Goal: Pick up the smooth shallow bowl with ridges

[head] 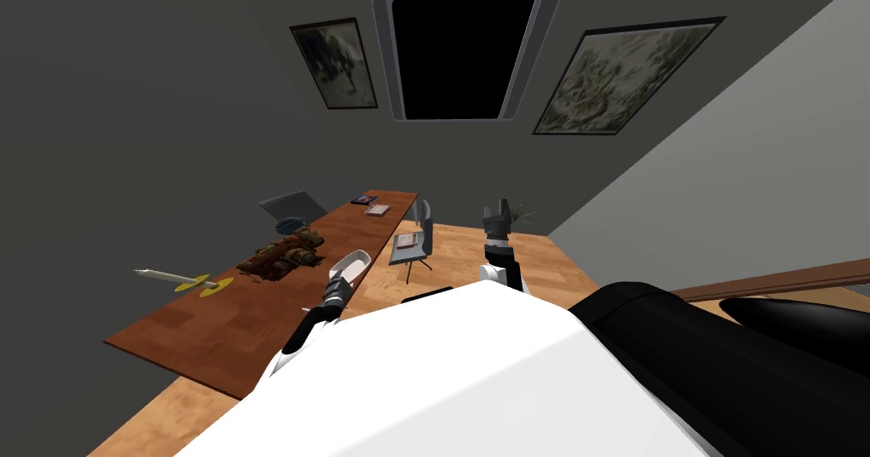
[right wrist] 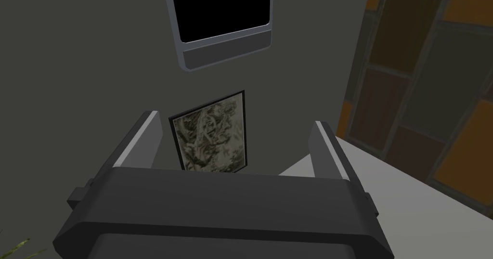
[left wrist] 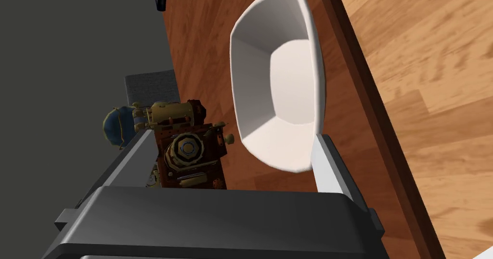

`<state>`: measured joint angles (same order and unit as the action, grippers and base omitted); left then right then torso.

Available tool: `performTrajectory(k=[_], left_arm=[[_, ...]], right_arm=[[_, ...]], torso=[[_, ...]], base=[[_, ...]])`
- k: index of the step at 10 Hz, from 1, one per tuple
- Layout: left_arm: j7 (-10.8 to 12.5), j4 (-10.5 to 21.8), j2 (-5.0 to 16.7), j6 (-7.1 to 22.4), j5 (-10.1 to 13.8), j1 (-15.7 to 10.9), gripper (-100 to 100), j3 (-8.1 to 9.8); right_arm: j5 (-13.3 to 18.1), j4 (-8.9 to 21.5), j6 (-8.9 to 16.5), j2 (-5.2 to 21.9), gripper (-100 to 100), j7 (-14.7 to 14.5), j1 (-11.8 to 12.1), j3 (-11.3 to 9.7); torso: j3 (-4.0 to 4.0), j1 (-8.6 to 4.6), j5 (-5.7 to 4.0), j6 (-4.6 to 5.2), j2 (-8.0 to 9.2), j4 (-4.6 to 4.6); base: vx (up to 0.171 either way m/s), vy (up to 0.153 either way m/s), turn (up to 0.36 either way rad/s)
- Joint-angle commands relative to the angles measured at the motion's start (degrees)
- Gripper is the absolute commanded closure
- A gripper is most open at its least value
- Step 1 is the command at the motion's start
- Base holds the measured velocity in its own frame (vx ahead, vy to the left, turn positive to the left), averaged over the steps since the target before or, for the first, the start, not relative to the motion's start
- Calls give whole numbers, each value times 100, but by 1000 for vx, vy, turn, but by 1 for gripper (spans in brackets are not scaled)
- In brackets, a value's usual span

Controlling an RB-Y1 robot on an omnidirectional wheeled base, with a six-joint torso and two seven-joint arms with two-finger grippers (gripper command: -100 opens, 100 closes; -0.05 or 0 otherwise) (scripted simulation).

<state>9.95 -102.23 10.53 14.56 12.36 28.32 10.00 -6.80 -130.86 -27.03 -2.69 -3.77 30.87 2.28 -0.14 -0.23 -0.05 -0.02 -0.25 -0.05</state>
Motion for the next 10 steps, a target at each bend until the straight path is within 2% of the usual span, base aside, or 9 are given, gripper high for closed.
performTrajectory(k=[1,7,8,9,10], left_arm=[[-13,34,-87,261,-25,-31,-100,121],[-13,505,-290,848,-33,-231,-100,620],[-13,575,-350,929,-41,-268,-100,707],[-15,698,-509,1071,-61,-340,-100,873],[-16,750,-613,1129,-71,-374,-100,950]], right_arm=[[0,0,0,0,0,0,0,0],[0,0,0,0,0,0,1,0],[0,0,0,0,0,0,1,0],[0,0,0,0,0,0,1,0],[0,0,0,1,0,0,1,1]], torso=[[0,0,0,0,0,0],[-10,6,1,0,-18,-4],[-13,7,1,0,-23,-5],[-13,6,1,0,-22,-5],[-17,12,2,0,-29,-6]], base=[[69,-80,32],[102,-66,45],[117,-52,44],[142,-36,74],[167,-39,60]])
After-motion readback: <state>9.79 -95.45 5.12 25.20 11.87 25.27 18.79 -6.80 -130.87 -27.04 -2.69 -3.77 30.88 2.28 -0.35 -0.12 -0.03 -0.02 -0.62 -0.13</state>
